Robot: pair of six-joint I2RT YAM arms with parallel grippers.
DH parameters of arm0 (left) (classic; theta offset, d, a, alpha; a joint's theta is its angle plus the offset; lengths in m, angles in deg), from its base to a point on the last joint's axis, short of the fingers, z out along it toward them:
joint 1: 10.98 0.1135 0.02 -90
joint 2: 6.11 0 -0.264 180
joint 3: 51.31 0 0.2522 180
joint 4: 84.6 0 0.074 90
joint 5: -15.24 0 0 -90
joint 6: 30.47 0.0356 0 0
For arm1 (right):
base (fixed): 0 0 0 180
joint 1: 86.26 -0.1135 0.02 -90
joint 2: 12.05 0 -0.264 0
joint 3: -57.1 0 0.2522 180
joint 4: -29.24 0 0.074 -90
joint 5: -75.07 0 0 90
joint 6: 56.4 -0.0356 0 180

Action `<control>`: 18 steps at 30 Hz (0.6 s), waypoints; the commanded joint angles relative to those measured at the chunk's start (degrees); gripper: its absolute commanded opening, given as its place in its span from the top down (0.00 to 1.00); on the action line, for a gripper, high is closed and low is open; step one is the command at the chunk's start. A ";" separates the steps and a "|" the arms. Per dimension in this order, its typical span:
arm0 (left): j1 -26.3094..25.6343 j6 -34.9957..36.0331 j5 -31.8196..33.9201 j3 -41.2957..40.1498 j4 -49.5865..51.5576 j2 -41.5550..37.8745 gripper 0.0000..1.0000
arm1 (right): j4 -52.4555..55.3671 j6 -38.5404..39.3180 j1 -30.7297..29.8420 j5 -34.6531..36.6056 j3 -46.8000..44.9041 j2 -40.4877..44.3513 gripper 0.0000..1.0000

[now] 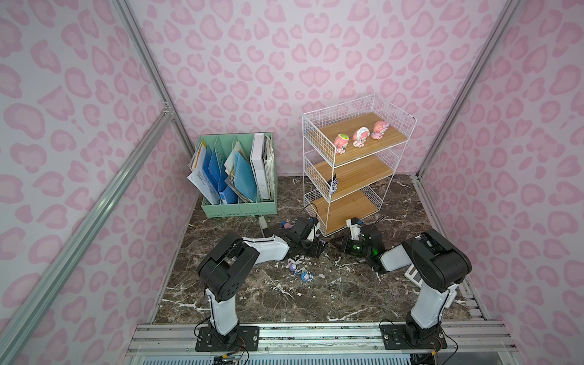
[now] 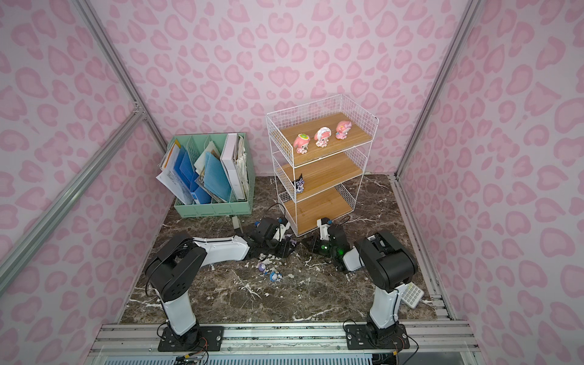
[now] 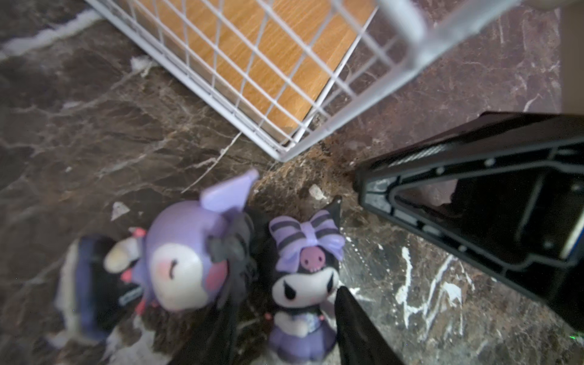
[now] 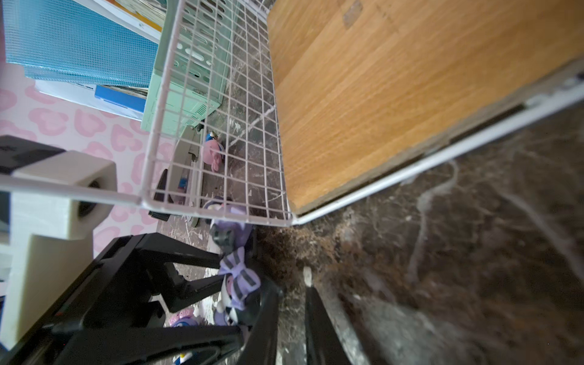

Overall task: Organize plastic toys on shelves
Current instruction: Pick up the plastic toy at the center of the board.

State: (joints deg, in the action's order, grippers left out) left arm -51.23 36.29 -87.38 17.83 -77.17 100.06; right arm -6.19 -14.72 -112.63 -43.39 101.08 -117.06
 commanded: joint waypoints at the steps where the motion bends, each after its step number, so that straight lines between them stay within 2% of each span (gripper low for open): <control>1: -0.18 -1.81 -1.86 -0.07 0.26 0.83 0.50 | -0.12 0.67 -0.29 0.26 0.09 0.14 0.77; 6: -0.32 -2.10 -3.39 -0.87 -0.77 1.14 0.58 | -0.32 1.21 -0.26 0.28 -0.61 0.93 0.75; 10: -0.53 -2.15 -3.57 -2.94 -1.98 -0.34 0.71 | -3.15 0.92 -0.27 -0.75 -2.66 1.94 0.73; 18: -0.40 -3.93 -4.50 -6.82 -6.74 -5.20 0.75 | -8.36 2.12 -0.31 -3.45 -6.29 4.17 0.70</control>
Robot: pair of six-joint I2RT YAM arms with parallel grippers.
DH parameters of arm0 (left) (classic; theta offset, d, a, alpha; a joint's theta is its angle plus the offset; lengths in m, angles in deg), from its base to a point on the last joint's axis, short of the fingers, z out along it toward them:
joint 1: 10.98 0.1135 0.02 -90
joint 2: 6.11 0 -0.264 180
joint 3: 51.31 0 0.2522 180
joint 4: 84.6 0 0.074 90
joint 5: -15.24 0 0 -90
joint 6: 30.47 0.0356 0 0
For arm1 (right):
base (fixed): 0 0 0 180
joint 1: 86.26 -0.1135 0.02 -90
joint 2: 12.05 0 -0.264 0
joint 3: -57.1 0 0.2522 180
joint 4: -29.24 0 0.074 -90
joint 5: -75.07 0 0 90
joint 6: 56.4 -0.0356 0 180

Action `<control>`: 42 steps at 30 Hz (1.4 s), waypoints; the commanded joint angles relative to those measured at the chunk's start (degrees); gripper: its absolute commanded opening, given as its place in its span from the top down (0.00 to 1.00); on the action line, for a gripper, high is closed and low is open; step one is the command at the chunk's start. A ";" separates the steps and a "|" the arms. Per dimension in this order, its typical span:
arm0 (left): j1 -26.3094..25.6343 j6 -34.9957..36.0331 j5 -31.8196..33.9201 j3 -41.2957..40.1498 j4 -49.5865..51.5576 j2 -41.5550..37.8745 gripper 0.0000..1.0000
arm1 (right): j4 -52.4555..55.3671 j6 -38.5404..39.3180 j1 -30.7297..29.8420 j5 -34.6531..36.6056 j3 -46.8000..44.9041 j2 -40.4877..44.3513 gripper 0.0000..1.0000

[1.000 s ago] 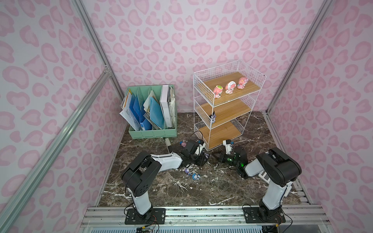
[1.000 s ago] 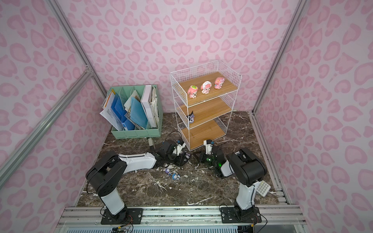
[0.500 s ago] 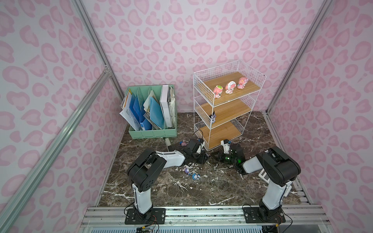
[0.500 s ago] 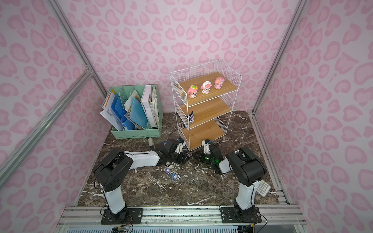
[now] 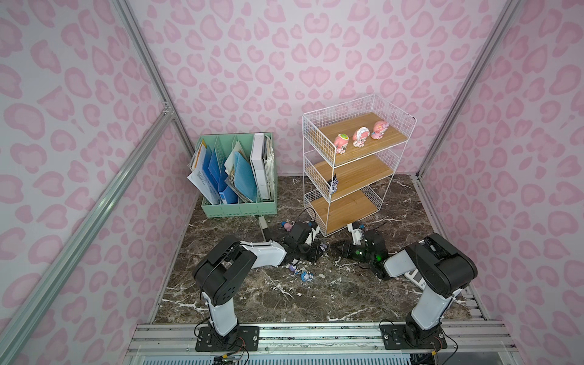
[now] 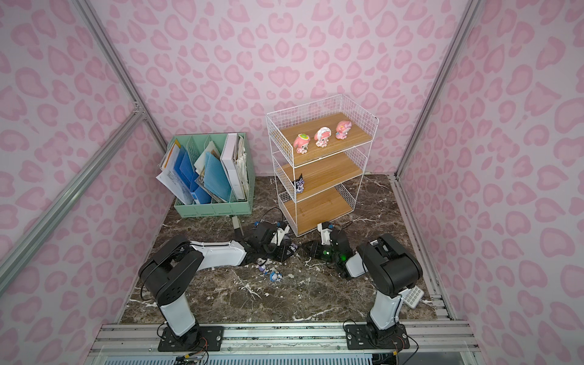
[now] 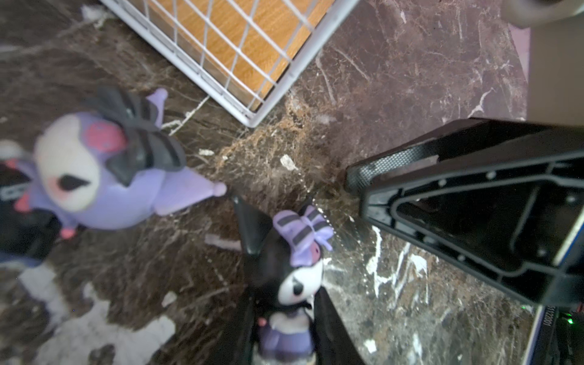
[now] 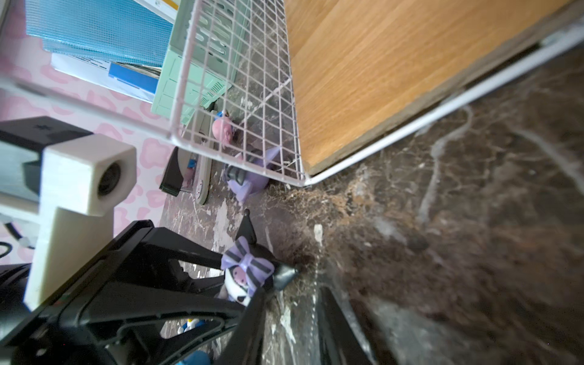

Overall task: Organize plastic toys on shelves
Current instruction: Pick up the plastic toy at the center of the board.

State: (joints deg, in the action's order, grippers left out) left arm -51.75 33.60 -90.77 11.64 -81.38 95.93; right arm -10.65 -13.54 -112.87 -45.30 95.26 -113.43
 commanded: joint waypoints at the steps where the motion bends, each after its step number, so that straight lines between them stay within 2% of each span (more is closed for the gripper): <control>1: 0.10 -1.43 -1.21 -1.03 -2.99 -1.48 0.75 | -4.09 1.22 -0.08 -2.12 -0.43 0.72 0.69; 4: -0.01 -1.00 -0.70 -3.44 -5.79 -4.05 0.75 | -3.47 1.67 -0.09 -3.04 -0.50 2.34 0.69; 6: -0.67 1.41 1.92 -4.90 -5.71 -7.05 0.75 | 0.97 2.57 -0.44 -2.33 -0.02 5.12 0.69; 10: -4.83 12.16 13.10 -6.90 -2.92 -14.04 0.75 | 22.07 6.34 -3.11 1.61 5.06 13.14 0.63; 13: -7.22 18.27 18.62 -8.07 -3.06 -17.18 0.75 | 35.91 7.06 -5.53 4.23 9.84 17.19 0.60; 16: -8.50 22.32 22.53 -8.97 -3.84 -19.23 0.75 | 42.79 5.46 -8.12 5.92 12.44 20.43 0.59; 22: -10.35 26.86 27.76 -9.81 -4.30 -20.99 0.75 | 48.60 0.48 -10.90 13.02 13.74 27.94 0.49; 25: -11.23 27.81 28.29 -10.32 -5.05 -21.34 0.75 | 48.34 -1.12 -11.19 12.44 14.46 28.71 0.46; 32: -12.22 28.22 29.08 -10.98 -6.23 -22.37 0.75 | 45.36 -6.38 -11.95 10.12 16.23 25.96 0.46; 42: -12.31 27.72 28.10 -11.11 -6.56 -22.96 0.75 | 42.35 -6.55 -13.90 8.91 17.94 22.43 0.51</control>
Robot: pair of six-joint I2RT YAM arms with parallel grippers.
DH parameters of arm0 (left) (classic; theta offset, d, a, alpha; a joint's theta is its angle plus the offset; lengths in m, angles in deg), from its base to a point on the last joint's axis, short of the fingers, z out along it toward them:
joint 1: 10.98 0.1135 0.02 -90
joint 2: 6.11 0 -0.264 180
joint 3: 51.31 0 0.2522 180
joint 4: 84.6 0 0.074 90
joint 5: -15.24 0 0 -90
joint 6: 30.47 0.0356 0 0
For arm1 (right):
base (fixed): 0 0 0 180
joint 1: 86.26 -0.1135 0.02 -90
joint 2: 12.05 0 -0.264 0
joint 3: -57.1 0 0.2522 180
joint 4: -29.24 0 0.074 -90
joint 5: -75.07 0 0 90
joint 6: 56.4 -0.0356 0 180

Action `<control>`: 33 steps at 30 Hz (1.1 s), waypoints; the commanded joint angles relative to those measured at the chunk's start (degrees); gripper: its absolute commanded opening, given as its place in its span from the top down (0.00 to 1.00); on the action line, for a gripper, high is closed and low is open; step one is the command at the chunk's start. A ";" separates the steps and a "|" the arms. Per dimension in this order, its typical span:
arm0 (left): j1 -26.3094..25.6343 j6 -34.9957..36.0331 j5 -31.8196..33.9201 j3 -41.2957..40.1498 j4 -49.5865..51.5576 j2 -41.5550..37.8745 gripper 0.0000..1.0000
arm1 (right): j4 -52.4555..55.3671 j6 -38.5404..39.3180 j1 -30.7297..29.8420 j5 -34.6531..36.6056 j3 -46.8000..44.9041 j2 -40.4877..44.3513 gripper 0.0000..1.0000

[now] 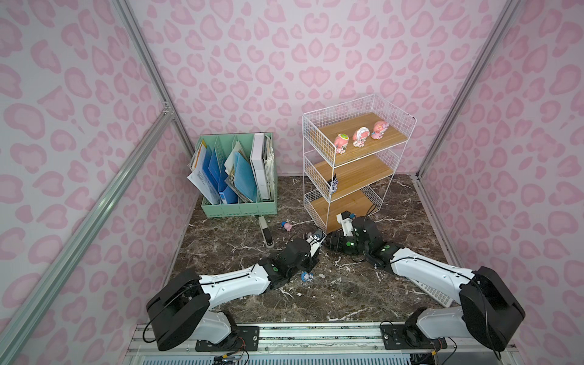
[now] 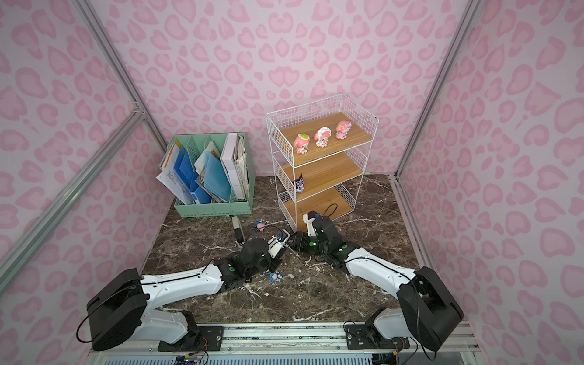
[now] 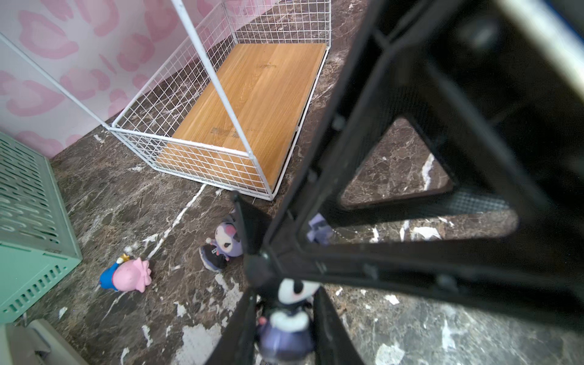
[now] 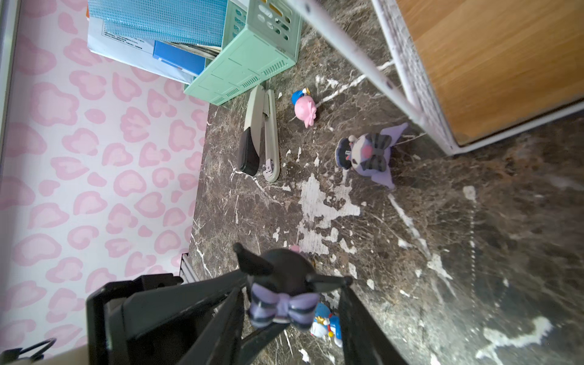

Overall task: Organize plastic toys on shelves
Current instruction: Pick up the plastic toy at the center of the board.

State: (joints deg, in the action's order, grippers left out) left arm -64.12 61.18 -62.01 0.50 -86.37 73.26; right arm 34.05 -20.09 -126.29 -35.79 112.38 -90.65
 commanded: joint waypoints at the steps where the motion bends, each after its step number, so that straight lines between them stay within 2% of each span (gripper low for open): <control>1: 0.06 0.03 -0.79 0.05 -1.61 -0.45 0.75 | -2.17 -0.09 -0.55 -0.35 0.97 -0.45 0.51; 4: 0.04 -0.15 -1.23 -0.03 -1.78 -0.45 0.75 | -2.77 -0.63 -0.60 0.66 0.50 -0.23 0.54; 11: -0.29 -0.07 -1.92 -0.38 -2.05 -0.54 0.75 | -2.72 -1.98 -0.47 3.93 -0.03 0.64 0.53; 26: -0.82 0.48 -1.51 -0.70 -2.97 -1.05 0.74 | -3.89 -2.89 -0.42 2.23 -0.03 -1.18 0.60; 33: -0.97 0.56 -1.54 -1.17 -3.52 -1.33 0.74 | -5.25 -3.35 -0.39 1.49 -0.19 -1.20 0.68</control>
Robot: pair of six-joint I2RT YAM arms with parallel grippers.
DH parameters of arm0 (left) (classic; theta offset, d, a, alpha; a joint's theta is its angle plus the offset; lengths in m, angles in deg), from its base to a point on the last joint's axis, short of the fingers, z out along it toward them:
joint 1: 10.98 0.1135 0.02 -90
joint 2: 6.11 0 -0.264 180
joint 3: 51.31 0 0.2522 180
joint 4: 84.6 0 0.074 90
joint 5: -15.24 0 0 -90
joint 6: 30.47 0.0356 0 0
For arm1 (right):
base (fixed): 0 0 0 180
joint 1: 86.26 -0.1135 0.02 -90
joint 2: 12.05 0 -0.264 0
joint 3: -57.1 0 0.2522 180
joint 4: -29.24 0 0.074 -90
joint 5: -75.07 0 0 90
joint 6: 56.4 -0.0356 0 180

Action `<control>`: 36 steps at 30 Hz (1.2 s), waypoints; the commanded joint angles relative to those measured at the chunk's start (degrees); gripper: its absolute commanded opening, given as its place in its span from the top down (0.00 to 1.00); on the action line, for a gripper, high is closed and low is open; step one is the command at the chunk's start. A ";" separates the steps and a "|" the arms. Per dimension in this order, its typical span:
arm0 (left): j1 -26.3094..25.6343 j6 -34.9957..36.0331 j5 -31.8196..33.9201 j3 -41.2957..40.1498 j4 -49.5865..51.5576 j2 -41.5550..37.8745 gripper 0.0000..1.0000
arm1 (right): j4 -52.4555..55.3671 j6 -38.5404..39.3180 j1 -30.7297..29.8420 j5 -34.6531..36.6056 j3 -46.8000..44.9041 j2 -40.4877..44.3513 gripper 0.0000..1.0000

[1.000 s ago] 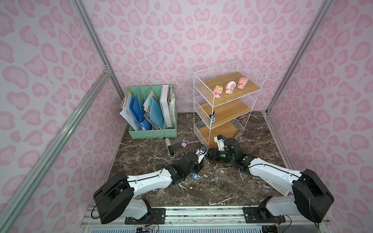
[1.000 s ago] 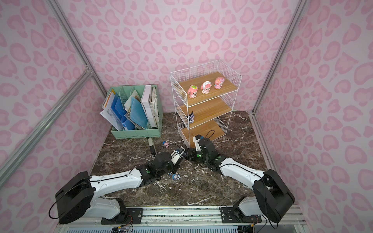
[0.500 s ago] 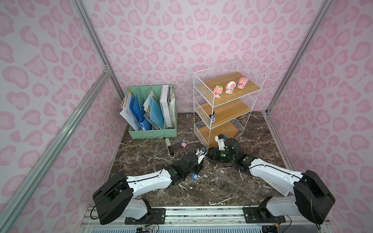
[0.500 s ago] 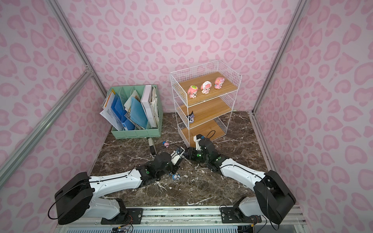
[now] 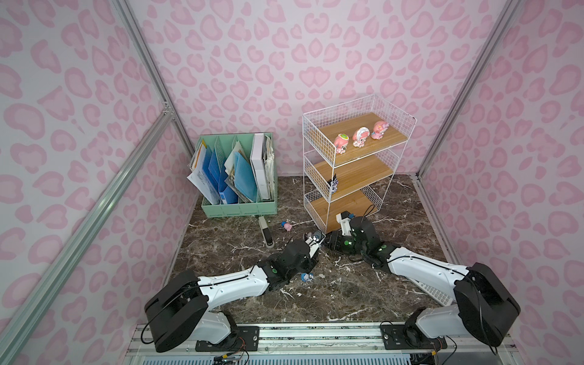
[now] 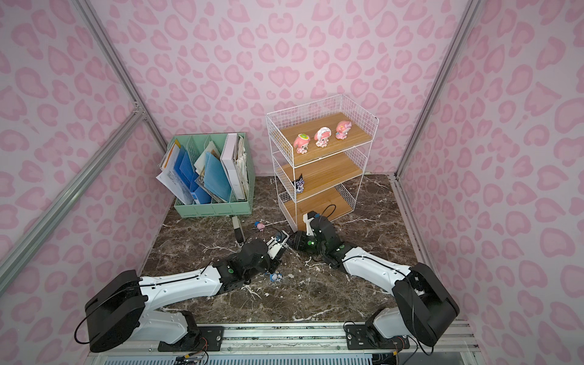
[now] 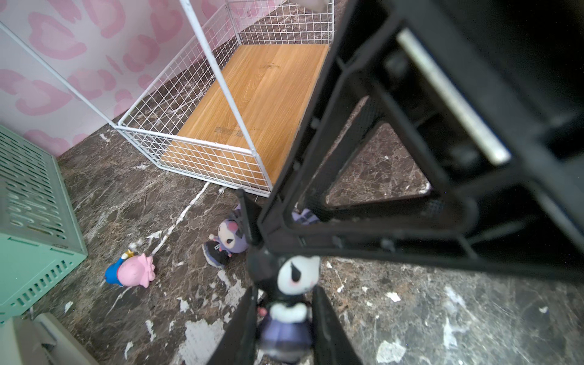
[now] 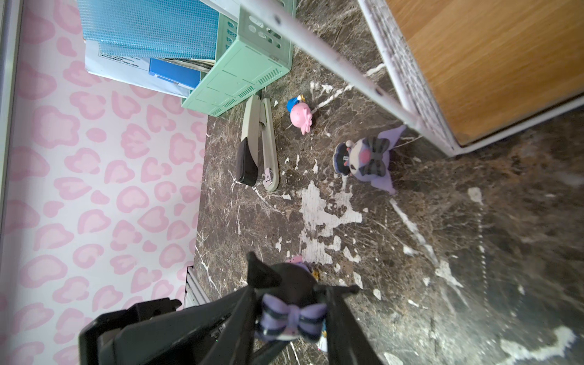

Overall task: Organize plastic toys on shelves
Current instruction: Pick up the plastic toy at the center of the board.

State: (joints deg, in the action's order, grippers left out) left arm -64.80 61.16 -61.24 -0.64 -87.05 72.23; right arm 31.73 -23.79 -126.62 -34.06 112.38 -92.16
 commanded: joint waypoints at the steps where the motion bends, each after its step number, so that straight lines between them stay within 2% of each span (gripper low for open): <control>1: -0.32 0.57 -2.27 -0.04 -2.79 -0.31 0.71 | -3.06 0.43 -0.05 -0.17 -0.33 0.55 0.68; 5: -0.32 0.37 -2.31 -0.07 -2.78 -0.05 0.66 | -1.93 1.80 0.11 0.93 -0.12 1.40 0.69; 8: -0.35 -0.02 -2.51 -0.03 -2.69 0.03 0.57 | -1.18 3.80 0.24 1.66 -0.21 2.30 0.70; 13: -0.40 -0.64 -2.79 -0.26 -2.34 -0.14 0.51 | 1.45 9.05 0.28 4.09 -0.56 4.18 0.72; 16: -0.37 -1.57 -3.22 -0.51 -2.22 -0.77 0.44 | 3.00 13.13 0.29 4.95 -0.57 5.03 0.72; 21: -0.30 -3.09 -4.24 -0.56 -0.25 -5.13 0.35 | 7.54 24.51 0.37 9.17 -0.77 8.37 0.71; 26: 0.15 -5.04 -4.02 1.80 5.09 -10.35 0.28 | 5.94 38.44 0.48 12.16 -4.44 16.06 0.69; 30: 1.71 -7.51 -4.45 4.23 9.02 -14.13 0.24 | 5.77 49.26 0.68 17.27 -4.71 22.39 0.68; 33: 3.77 -9.42 -5.43 6.76 11.73 -15.83 0.18 | 5.88 54.75 2.11 19.33 -3.08 25.00 0.68; 36: 6.07 -11.02 -7.68 10.41 15.31 -15.69 0.16 | 6.09 58.80 5.04 18.50 -0.49 25.95 0.68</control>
State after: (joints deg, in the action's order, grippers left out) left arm -60.03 52.74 -66.53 7.51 -75.86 56.59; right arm 38.95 27.18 -123.13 -17.12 110.23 -66.90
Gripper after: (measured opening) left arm 0.842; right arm 0.326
